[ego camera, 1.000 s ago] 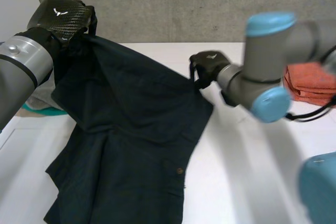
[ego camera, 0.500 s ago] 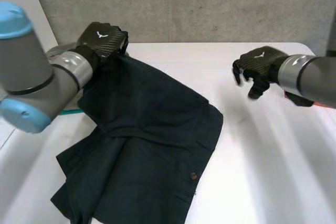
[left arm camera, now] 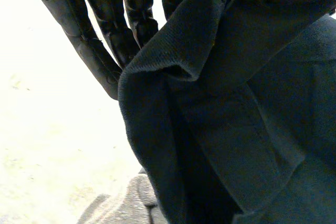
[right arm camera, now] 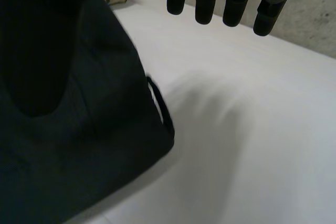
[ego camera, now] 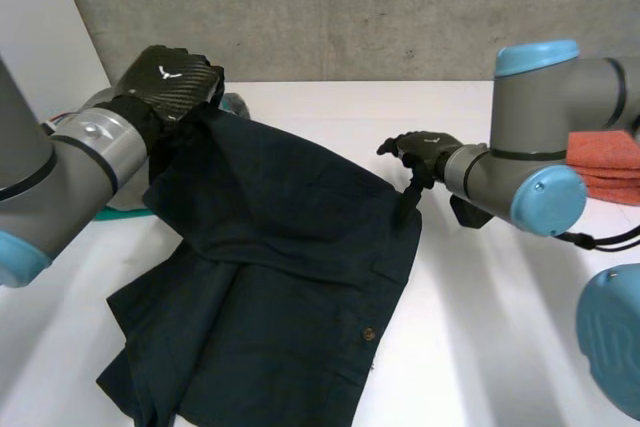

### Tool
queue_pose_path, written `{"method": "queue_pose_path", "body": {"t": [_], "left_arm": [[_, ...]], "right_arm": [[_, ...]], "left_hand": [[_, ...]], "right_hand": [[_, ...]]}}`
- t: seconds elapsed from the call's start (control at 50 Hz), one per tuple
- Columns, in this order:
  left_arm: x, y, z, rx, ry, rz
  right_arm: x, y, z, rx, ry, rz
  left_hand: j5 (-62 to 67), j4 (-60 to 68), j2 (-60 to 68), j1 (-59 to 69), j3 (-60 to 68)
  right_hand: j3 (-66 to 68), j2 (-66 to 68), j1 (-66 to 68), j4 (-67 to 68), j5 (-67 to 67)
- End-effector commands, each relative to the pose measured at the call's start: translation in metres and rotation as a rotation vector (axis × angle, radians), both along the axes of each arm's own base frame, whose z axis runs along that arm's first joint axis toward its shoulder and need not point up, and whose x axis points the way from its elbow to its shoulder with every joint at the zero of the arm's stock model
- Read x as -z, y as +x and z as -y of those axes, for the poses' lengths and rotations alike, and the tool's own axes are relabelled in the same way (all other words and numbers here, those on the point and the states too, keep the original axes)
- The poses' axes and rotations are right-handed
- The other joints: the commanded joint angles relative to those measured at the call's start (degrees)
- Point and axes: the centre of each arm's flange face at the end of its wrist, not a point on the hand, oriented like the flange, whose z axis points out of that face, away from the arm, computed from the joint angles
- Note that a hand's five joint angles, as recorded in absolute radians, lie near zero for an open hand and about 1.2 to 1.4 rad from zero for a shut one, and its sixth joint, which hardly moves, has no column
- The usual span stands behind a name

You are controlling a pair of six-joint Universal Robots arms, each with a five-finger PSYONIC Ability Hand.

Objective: Fold the laundry.

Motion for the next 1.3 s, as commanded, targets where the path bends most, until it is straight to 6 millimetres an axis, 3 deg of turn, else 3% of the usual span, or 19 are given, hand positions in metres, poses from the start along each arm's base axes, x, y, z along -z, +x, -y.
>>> {"method": "queue_pose_path", "body": {"t": [0.02,0.06,0.1,0.2,0.3,0.36,0.52,0.6,0.68,0.7,0.74,0.76,0.84,0.92,0.98,1.06,1.2,1.26,1.3], "left_arm": [[-0.008,0.012,-0.001,-0.025,-0.050,-0.008],[-0.007,0.014,0.003,-0.034,-0.050,-0.008],[-0.006,0.014,0.005,-0.036,-0.045,-0.006],[0.002,0.011,0.012,-0.029,-0.032,-0.001],[0.015,-0.004,0.027,0.010,-0.029,0.022],[0.025,-0.013,0.039,0.022,-0.032,0.040],[0.038,-0.059,0.088,0.005,-0.142,0.038],[0.043,-0.088,0.112,-0.033,-0.242,-0.005],[0.061,-0.110,0.122,-0.023,-0.293,-0.020],[0.065,-0.114,0.122,-0.016,-0.301,-0.021],[0.072,-0.121,0.122,-0.009,-0.311,-0.023],[0.078,-0.124,0.123,-0.013,-0.314,-0.021],[0.080,-0.124,0.124,-0.077,-0.319,-0.022],[0.059,-0.111,0.125,-0.167,-0.321,-0.023],[0.038,-0.106,0.116,-0.196,-0.317,-0.039],[0.025,-0.100,0.085,-0.167,-0.222,-0.007],[0.016,-0.110,-0.010,0.093,-0.015,-0.003],[0.027,-0.123,-0.062,0.220,0.097,-0.025],[0.033,-0.130,-0.079,0.260,0.132,-0.035]], "right_arm": [[0.024,0.005,0.001,0.021,0.048,0.002],[0.023,0.002,0.001,0.031,0.063,0.013],[0.019,-0.001,0.003,0.037,0.063,0.021],[-0.013,-0.017,0.002,0.041,0.016,0.003],[-0.054,-0.039,0.000,-0.026,-0.188,-0.145],[-0.065,-0.046,0.008,-0.034,-0.301,-0.199],[-0.067,-0.053,0.069,0.073,-0.593,-0.178],[-0.059,-0.054,0.103,0.117,-0.734,-0.177],[-0.036,-0.057,0.133,0.133,-0.842,-0.191],[-0.032,-0.056,0.135,0.130,-0.857,-0.194],[-0.023,-0.055,0.140,0.130,-0.871,-0.204],[-0.014,-0.054,0.142,0.133,-0.871,-0.221],[-0.013,-0.058,0.141,0.184,-0.853,-0.269],[-0.031,-0.071,0.132,0.248,-0.777,-0.283],[-0.045,-0.078,0.118,0.255,-0.707,-0.279],[-0.056,-0.084,0.082,0.187,-0.553,-0.286],[-0.048,-0.092,0.005,0.033,-0.286,-0.327],[-0.032,-0.097,-0.029,-0.011,-0.161,-0.344],[-0.024,-0.098,-0.041,-0.024,-0.122,-0.351]], "left_hand": [[12.67,11.45,11.42,14.46,11.96],[12.67,11.45,11.42,14.46,11.96],[12.67,11.45,11.42,14.46,11.96],[12.67,11.45,11.42,14.46,11.96],[12.67,11.45,11.42,14.46,11.96],[12.67,11.45,11.42,14.46,11.96],[12.67,11.45,11.42,14.46,11.96],[12.67,11.45,11.42,14.46,11.96],[12.67,11.45,11.42,14.46,11.96],[11.35,10.13,10.10,13.15,10.65],[-28.13,-29.35,-29.38,-26.33,-28.84],[-57.33,-58.55,-58.58,-55.54,-58.04],[-57.33,-58.55,-58.58,-55.54,-58.04],[-57.33,-58.55,-58.58,-55.54,-58.04],[-57.33,-58.55,-58.58,-55.54,-58.04],[-57.33,-58.55,-58.58,-55.54,-58.04],[-57.33,-58.55,-58.58,-55.54,-58.04],[-57.33,-58.55,-58.58,-55.54,-58.04],[-57.33,-58.55,-58.58,-55.54,-58.04]], "right_hand": [[24.58,24.59,23.77,24.41,24.03],[50.53,50.55,49.72,50.36,49.99],[67.47,67.48,66.66,67.30,66.93],[67.56,67.57,66.75,67.39,67.02],[67.56,67.57,66.75,67.39,67.02],[67.56,67.57,66.75,67.39,67.02],[67.56,67.57,66.75,67.39,67.02],[67.56,67.57,66.75,67.39,67.02],[67.56,67.57,66.75,67.39,67.02],[53.88,53.89,53.07,53.71,53.34],[-1.31,-1.29,-2.12,-1.48,-1.85],[-2.44,-2.43,-3.25,-2.61,-2.98],[-2.44,-2.43,-3.25,-2.61,-2.98],[-2.44,-2.43,-3.25,-2.61,-2.98],[-2.44,-2.43,-3.25,-2.61,-2.98],[-2.44,-2.43,-3.25,-2.61,-2.98],[-2.44,-2.43,-3.25,-2.61,-2.98],[-2.44,-2.43,-3.25,-2.61,-2.98],[-2.44,-2.43,-3.25,-2.61,-2.98]]}}
